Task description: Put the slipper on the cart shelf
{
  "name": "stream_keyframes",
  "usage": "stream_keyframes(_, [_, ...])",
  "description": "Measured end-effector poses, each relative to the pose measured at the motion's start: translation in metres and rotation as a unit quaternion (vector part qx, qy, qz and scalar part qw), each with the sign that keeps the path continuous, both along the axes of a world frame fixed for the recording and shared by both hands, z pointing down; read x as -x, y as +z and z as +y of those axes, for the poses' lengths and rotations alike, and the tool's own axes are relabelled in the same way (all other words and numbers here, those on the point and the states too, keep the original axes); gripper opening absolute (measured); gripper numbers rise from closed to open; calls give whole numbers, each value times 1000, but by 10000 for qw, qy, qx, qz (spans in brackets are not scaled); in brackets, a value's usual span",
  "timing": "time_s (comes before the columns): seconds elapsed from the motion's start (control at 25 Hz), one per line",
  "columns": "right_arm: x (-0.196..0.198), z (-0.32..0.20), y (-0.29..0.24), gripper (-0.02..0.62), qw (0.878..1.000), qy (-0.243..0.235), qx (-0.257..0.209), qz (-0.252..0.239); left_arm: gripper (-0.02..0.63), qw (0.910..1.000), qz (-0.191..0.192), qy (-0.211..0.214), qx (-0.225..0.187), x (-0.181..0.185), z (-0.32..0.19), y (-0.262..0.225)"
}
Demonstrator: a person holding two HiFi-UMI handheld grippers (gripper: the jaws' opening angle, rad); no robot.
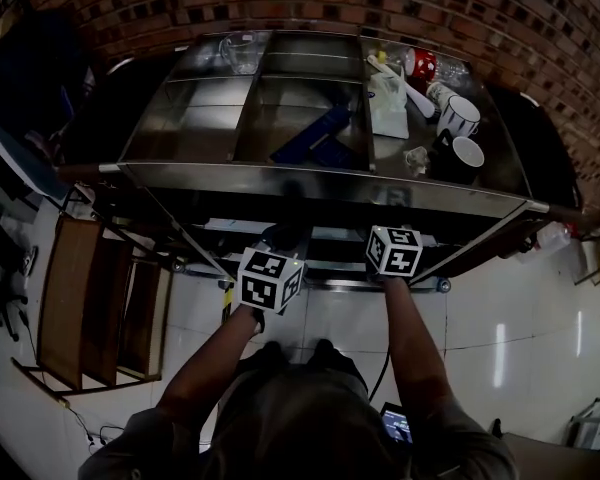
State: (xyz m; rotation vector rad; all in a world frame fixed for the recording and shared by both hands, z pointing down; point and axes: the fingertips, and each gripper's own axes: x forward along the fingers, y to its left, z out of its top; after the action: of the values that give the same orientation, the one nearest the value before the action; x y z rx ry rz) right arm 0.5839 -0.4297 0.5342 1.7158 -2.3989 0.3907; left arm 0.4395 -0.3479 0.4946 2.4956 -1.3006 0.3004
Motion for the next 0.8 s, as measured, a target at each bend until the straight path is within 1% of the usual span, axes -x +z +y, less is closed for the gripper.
stream_keyframes(0.08, [4,14,-8,118,10000,43,-36,14,6,10000,37,66,-18,4,4,-4])
stream_keyframes(0.16, [10,29,-16,102,9999,92,-80,14,6,9998,75,159,-51,9,9,-9])
stream_keyframes(0.28, [23,53,-33,10,9996,178,-206,-2,6,9994,138,316,-96,20,18,-19])
stream_keyframes(0.32, [28,61,-40,0,9995,204,-255,8,6,9991,168,363,-101,23,21,-22])
stream_keyframes(0.4, [36,78,-54,0,9991,246,-358,31,6,9984,222,499,-129,27,30,-30])
stream_keyframes(0.52, [52,99,-78,0,9983,260,-526,8,6,9966,188,759,-267,33,41,-45])
stream_keyframes(0.68, [75,126,-104,0,9979,42,-648,3,6,9945,124,958,-410,39,52,-65])
stream_keyframes(0.8, [84,143,-119,0,9977,-143,-657,-40,7,9939,200,969,-489,39,59,-79])
